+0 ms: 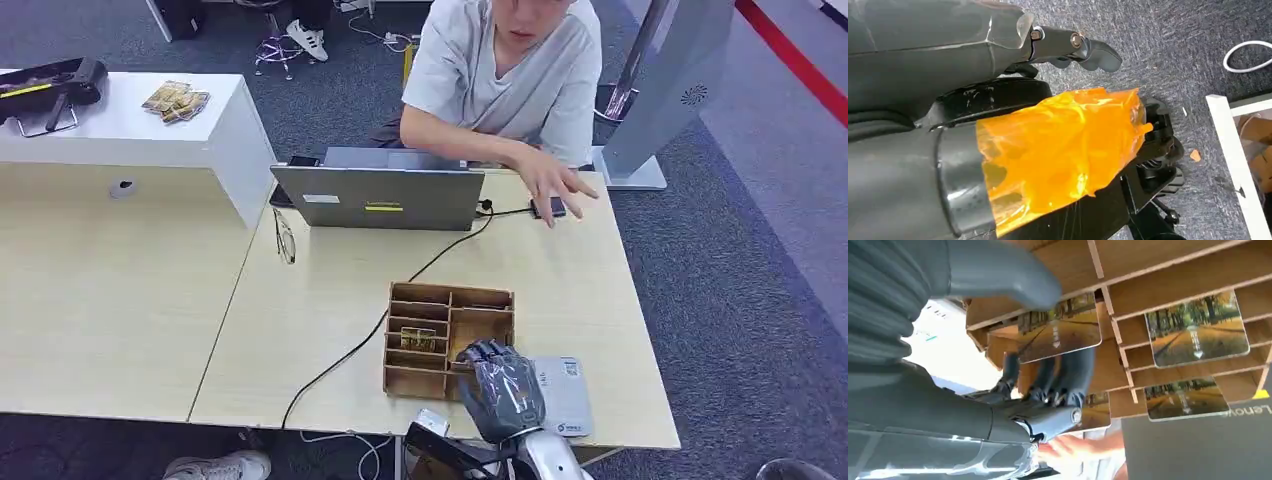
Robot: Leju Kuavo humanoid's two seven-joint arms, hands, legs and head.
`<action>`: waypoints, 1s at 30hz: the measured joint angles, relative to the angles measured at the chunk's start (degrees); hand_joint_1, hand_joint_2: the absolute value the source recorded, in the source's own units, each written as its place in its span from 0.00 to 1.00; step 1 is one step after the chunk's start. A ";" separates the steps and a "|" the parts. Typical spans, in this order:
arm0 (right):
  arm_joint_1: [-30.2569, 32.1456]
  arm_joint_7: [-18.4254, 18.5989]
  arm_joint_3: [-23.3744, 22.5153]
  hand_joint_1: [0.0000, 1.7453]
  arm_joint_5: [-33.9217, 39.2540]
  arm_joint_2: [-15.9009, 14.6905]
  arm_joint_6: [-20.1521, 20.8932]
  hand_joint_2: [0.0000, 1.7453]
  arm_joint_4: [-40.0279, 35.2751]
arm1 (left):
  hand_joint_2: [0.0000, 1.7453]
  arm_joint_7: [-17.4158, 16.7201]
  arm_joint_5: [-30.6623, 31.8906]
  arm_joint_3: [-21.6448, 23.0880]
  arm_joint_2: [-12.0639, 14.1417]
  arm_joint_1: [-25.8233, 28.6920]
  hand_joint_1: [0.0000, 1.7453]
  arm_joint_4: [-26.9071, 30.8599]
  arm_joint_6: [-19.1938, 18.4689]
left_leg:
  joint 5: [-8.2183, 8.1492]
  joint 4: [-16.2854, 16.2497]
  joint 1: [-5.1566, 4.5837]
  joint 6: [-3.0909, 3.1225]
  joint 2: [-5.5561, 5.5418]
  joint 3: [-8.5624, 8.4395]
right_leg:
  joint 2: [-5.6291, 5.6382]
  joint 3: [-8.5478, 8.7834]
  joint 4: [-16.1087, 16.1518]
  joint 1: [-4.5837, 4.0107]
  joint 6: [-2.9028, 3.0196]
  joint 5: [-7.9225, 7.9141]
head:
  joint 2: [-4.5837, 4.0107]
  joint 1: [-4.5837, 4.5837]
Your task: Pass the card to the sensor for recognition and then transmit it.
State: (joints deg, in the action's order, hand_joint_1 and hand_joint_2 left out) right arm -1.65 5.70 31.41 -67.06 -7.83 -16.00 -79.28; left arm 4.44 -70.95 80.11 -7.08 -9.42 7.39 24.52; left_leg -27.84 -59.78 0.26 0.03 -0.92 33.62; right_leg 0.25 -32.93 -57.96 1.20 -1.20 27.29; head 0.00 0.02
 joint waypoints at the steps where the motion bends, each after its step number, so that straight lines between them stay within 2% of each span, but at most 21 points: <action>1: -0.20 0.02 0.00 0.99 0.02 0.00 0.05 1.00 0.13 | 0.00 0.00 0.00 0.02 0.00 0.00 0.00 0.00 0.00 | 0.00 0.00 0.00 0.00 0.00 -0.01 | 0.00 0.00 0.00 0.00 0.00 0.00 | -0.02 0.00; 14: -0.38 -0.53 0.04 1.00 -0.11 0.15 -0.87 1.00 0.50 | 0.00 0.26 -0.13 0.07 0.00 0.00 0.00 0.00 -0.09 | 0.00 0.00 0.00 0.00 0.00 -0.03 | 0.00 0.02 0.00 0.00 0.00 0.00 | -0.02 0.00; 20: 0.15 -1.90 0.02 1.00 -4.25 0.31 -8.46 1.00 -1.49 | 0.00 0.37 -0.92 0.13 0.04 0.01 0.00 0.00 -0.11 | 0.00 0.00 0.00 0.00 0.00 -0.03 | 0.00 0.01 0.00 0.00 0.00 0.00 | -0.02 0.00; 23: 1.21 -2.23 -0.33 1.00 -8.68 0.24 -15.02 1.00 -6.08 | 0.00 0.88 -1.92 0.13 0.11 0.06 0.00 0.00 -0.09 | 0.00 0.00 0.00 -0.01 -0.01 -0.02 | 0.00 0.01 0.00 0.00 0.00 0.00 | -0.02 0.00; 25: 2.70 -4.22 -1.40 1.00 -12.00 0.13 -21.30 1.00 -13.41 | 0.00 1.75 -2.93 0.11 0.17 0.15 0.00 0.00 0.09 | 0.00 0.00 0.00 -0.01 -0.01 0.00 | -0.01 0.00 0.00 0.00 0.00 0.00 | -0.02 0.00; 27: 3.84 -7.69 -2.65 1.00 -12.39 0.22 -22.47 1.00 -20.61 | 0.00 2.38 -3.50 0.11 0.22 0.24 0.00 0.00 0.17 | 0.00 -0.01 0.00 -0.01 0.01 0.00 | 0.01 0.00 -0.01 0.00 0.00 0.00 | -0.02 -0.02; 29: 5.03 -15.40 -5.28 1.00 -10.61 2.11 -22.51 1.00 -30.98 | 0.00 2.43 -3.83 0.11 0.26 0.29 0.00 0.00 0.35 | 0.00 0.00 0.00 -0.01 -0.02 0.02 | -0.01 -0.04 0.00 0.01 0.00 0.00 | -0.02 0.00; 30: 5.44 -20.98 -6.98 1.00 -8.33 4.05 -22.51 1.00 -35.97 | 0.00 2.43 -3.85 0.11 0.26 0.30 0.00 0.00 0.35 | 0.00 0.00 0.00 -0.01 -0.02 0.00 | -0.02 -0.04 0.00 0.01 0.00 0.01 | -0.02 -0.02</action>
State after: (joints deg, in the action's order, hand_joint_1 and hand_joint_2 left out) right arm 3.79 -15.28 24.43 -75.38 -3.78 -38.51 -115.24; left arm 6.86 -74.79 80.21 -6.82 -9.12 7.39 24.87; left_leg -27.84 -59.78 0.26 0.03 -0.94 33.62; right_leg 0.24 -32.96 -57.96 1.21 -1.21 27.30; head -0.02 0.00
